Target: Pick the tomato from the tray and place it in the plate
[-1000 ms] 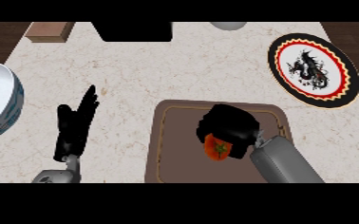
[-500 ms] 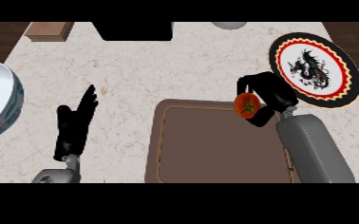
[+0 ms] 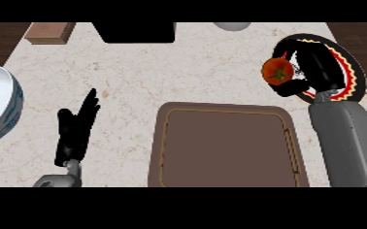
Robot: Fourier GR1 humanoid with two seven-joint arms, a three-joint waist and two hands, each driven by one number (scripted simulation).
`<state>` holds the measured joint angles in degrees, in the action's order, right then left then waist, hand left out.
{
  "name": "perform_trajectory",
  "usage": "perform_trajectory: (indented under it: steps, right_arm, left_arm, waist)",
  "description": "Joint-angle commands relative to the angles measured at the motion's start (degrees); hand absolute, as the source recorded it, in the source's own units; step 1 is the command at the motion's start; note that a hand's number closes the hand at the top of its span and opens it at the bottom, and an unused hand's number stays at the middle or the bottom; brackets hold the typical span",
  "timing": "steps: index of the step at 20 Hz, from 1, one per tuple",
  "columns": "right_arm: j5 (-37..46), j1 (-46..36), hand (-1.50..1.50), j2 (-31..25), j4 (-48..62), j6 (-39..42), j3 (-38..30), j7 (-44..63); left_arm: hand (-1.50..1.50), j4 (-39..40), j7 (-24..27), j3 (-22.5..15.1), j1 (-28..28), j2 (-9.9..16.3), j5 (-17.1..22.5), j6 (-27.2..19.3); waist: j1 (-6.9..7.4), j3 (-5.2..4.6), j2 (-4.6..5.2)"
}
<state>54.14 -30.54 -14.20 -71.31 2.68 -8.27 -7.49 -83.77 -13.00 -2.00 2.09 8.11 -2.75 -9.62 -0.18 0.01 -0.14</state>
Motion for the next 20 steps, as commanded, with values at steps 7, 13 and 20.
perform_trajectory:
  steps: [7, 13, 20]
  right_arm:
    - [-4.1, -5.9, 1.5, -7.3, 7.2, -4.6, -11.9, 3.4]
    - [-2.8, -5.9, 1.5, -7.8, 15.8, -10.8, -11.4, 2.0]
    - [-2.0, -16.9, 1.5, -17.1, 39.4, -13.4, -14.5, -4.9]
  left_arm:
    - [0.0, 1.1, 1.0, 1.4, 1.2, 0.2, 0.7, 1.5]
    - [0.0, 0.5, 2.2, 1.5, 0.1, 0.0, -0.1, 2.0]
    - [0.0, -2.1, -0.8, 0.9, -0.5, 0.1, 0.1, 3.2]
  waist:
    - [0.67, 0.0, 0.34]
    - [0.69, 0.0, 0.3]
    - [1.91, 0.06, 0.65]
